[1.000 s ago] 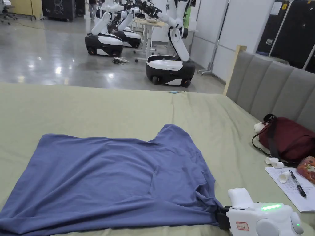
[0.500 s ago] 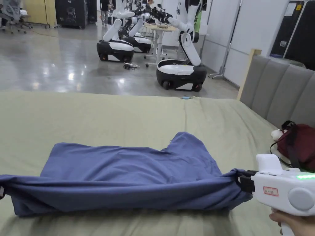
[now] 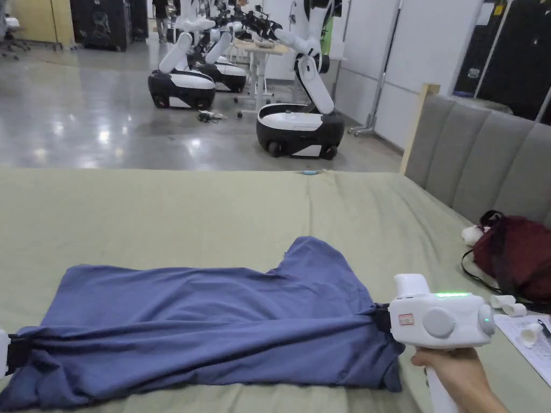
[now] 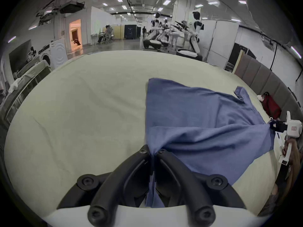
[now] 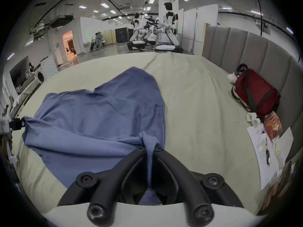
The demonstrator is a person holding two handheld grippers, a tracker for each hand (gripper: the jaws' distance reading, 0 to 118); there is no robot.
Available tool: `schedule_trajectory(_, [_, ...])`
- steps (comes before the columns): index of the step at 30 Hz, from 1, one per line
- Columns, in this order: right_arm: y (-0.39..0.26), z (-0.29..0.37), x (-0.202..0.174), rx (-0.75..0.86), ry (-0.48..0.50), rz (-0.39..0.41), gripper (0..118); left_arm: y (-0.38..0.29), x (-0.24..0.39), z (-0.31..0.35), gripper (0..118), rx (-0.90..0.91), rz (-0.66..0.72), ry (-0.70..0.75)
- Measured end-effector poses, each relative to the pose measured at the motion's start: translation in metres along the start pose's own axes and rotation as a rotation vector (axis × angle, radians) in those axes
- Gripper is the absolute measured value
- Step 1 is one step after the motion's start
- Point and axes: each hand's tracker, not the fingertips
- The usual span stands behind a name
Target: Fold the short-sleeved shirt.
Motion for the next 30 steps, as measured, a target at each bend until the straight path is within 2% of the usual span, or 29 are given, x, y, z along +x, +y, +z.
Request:
schedule_trajectory(2, [0.000,0.007,0.002,0.061,0.002,-0.041,21,-0.003,-0.003,0.006,17,0.035,0.021,0.003])
schedule_trajectory(3, [0.001,0.013,0.003,0.089,-0.011,-0.064,43,-0.001,-0.005,0.011,42,0.049,0.033,0.005])
schedule_trajectory(4, [0.003,0.022,0.007,0.115,-0.011,-0.089,71,0.002,-0.008,0.016,82,0.049,0.046,0.005])
schedule_trajectory(5, [0.003,0.037,0.009,0.152,0.005,-0.111,93,0.003,-0.012,0.025,116,0.057,0.063,-0.015])
schedule_trajectory(7, [-0.003,0.072,0.011,0.239,0.046,-0.125,94,0.003,-0.014,0.051,115,0.145,0.089,-0.029])
schedule_trajectory(10, [-0.029,0.131,0.001,0.361,0.059,-0.091,94,-0.013,-0.013,0.096,115,0.218,0.107,-0.067])
schedule_trajectory(13, [-0.066,0.178,-0.015,0.341,0.066,-0.051,94,-0.045,-0.007,0.139,115,0.237,0.109,-0.143])
schedule_trajectory(15, [-0.093,0.202,-0.024,0.334,0.091,-0.041,92,-0.072,0.003,0.165,108,0.241,0.095,-0.161])
schedule_trajectory(16, [-0.107,0.211,-0.027,0.330,0.095,-0.039,78,-0.087,0.007,0.178,95,0.246,0.082,-0.162])
schedule_trajectory(17, [-0.120,0.220,-0.032,0.321,0.092,-0.034,29,-0.101,0.011,0.190,60,0.255,0.064,-0.160])
schedule_trajectory(18, [-0.131,0.225,-0.037,0.311,0.079,-0.025,2,-0.111,0.016,0.197,21,0.262,0.042,-0.147])
schedule_trajectory(19, [-0.142,0.229,-0.041,0.305,0.027,-0.009,2,-0.123,0.020,0.204,0,0.273,0.023,-0.133])
schedule_trajectory(20, [-0.155,0.230,-0.044,0.304,0.000,0.001,2,-0.137,0.023,0.210,0,0.262,0.004,-0.083])
schedule_trajectory(22, [-0.167,0.231,-0.044,0.246,0.056,0.043,2,-0.152,0.026,0.214,0,0.265,-0.022,-0.068])
schedule_trajectory(27, [-0.173,0.232,-0.047,0.240,0.042,0.037,2,-0.144,0.019,0.190,0,0.206,0.020,-0.081])
schedule_trajectory(28, [-0.167,0.235,-0.048,0.236,0.045,0.037,2,-0.133,0.020,0.183,11,0.202,0.017,-0.077])
schedule_trajectory(30, [-0.167,0.235,-0.048,0.241,0.056,0.041,2,-0.112,0.018,0.168,59,0.209,0.025,-0.071])
